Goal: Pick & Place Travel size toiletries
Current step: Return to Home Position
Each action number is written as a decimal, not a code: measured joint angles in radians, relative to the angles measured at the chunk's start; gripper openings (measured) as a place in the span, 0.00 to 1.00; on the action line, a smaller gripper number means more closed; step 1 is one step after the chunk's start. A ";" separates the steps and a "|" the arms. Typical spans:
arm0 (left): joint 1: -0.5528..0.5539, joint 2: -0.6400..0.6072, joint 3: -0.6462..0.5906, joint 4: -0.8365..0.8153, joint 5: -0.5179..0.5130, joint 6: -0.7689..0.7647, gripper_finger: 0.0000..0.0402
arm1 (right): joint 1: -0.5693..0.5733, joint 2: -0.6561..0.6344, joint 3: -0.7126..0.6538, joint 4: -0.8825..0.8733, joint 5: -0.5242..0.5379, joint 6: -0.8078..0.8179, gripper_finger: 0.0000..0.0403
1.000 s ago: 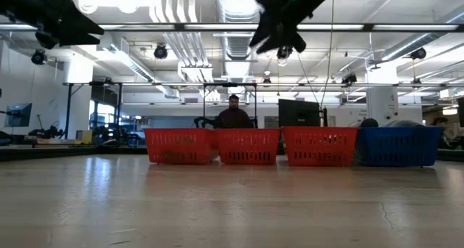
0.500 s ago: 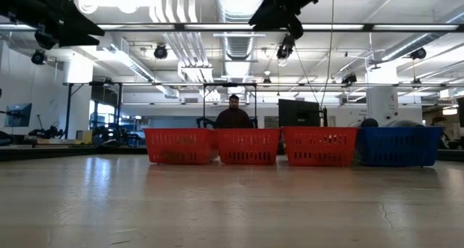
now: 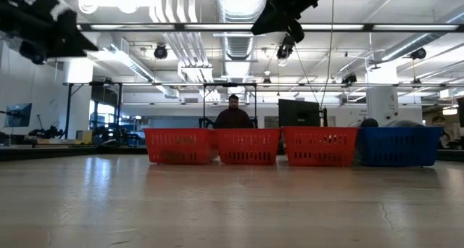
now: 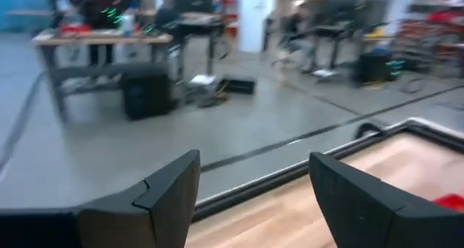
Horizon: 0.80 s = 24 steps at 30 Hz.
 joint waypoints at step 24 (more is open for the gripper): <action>0.479 -0.011 -0.299 0.119 -0.042 -0.004 0.66 | -0.013 0.000 -0.002 -0.007 0.005 -0.018 0.21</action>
